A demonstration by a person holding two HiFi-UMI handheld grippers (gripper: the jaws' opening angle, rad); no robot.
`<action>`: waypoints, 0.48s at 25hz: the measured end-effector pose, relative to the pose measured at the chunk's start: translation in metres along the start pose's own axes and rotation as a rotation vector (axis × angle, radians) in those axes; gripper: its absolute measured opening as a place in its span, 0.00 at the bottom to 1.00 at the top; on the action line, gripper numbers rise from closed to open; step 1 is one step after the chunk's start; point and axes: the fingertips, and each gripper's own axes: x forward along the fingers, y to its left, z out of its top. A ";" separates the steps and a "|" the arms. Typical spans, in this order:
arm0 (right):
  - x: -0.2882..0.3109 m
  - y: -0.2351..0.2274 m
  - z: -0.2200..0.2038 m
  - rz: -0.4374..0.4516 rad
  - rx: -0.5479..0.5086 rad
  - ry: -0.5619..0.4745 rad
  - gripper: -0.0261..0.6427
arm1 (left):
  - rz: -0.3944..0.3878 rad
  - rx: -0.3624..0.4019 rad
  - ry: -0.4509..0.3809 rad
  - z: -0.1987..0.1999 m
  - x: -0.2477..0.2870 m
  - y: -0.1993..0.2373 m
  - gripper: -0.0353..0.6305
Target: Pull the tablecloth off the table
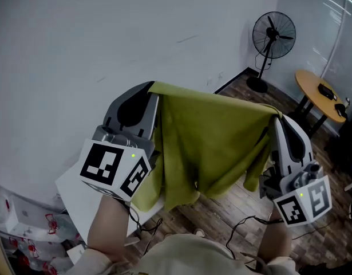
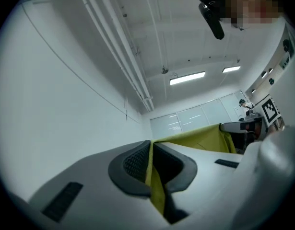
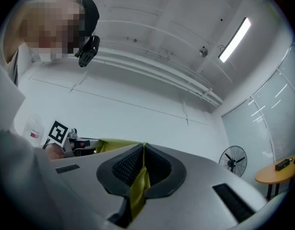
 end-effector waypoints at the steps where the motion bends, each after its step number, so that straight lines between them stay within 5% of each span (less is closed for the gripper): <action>1: -0.001 -0.002 -0.003 -0.005 0.007 0.006 0.09 | -0.008 0.010 0.009 -0.004 -0.001 -0.003 0.09; 12: -0.019 -0.004 -0.087 0.032 0.061 0.207 0.09 | -0.044 -0.015 0.259 -0.116 -0.045 -0.034 0.09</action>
